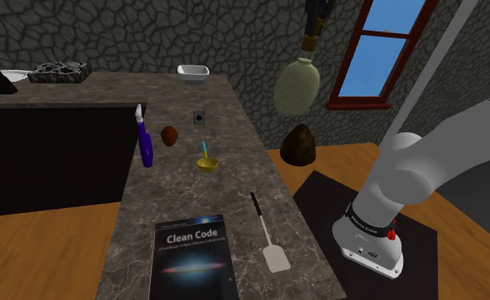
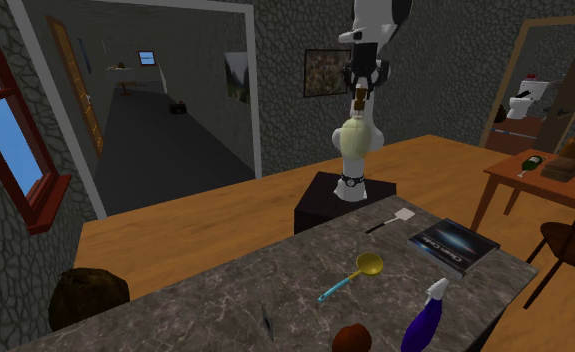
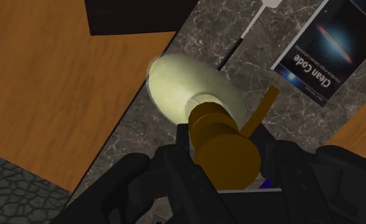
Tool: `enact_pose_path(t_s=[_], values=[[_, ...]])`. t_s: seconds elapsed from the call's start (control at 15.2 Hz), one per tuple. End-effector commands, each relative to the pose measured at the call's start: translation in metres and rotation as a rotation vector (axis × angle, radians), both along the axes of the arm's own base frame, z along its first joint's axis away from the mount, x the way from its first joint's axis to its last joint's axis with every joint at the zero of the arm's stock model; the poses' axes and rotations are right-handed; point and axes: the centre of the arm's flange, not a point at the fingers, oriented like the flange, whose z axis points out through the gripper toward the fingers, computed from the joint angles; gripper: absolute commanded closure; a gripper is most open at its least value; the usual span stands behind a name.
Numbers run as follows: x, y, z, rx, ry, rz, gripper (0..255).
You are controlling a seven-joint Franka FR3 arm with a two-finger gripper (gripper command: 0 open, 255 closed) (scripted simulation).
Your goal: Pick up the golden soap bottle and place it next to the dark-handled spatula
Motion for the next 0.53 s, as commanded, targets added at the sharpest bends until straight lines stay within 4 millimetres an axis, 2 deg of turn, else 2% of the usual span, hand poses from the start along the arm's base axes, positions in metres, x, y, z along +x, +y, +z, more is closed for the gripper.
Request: enact_pose_path(t_s=[0.0,0.46], values=[[-0.002,0.0,-0.009,0.0,0.0,0.0,255],[-0.002,0.0,-0.046,0.0,0.0,0.0,255]])
